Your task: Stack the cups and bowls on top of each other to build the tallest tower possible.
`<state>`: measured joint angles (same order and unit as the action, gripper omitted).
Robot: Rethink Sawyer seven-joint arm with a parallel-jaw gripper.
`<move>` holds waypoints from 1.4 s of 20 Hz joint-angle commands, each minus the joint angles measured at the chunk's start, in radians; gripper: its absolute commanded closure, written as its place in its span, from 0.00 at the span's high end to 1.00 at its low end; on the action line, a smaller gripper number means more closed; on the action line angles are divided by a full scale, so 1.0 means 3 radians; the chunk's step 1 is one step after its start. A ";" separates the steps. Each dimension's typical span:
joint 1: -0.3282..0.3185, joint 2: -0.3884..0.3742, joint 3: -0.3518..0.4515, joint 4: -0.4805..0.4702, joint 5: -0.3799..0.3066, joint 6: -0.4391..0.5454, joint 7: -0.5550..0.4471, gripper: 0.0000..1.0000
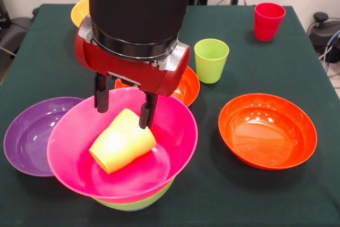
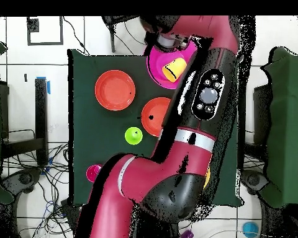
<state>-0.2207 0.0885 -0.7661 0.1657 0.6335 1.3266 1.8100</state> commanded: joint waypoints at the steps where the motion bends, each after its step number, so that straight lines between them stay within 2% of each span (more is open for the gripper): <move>1: 0.0195 -0.0155 0.0581 0.0654 -0.0382 -0.0062 -0.1040 1.00; 6: 0.0292 -0.0299 0.0855 0.1025 -0.0529 -0.0186 -0.1184 1.00; 11: 0.0232 -0.0196 0.0966 0.0864 -0.0597 -0.0144 -0.1283 1.00; 16: 0.0146 -0.0061 0.0959 0.0570 -0.0640 -0.0131 -0.1268 1.00; 28: 0.0120 -0.0058 0.0923 0.0474 -0.0737 -0.0143 -0.1181 1.00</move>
<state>-0.1768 0.0334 -0.5977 0.2995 0.4885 1.3257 1.7560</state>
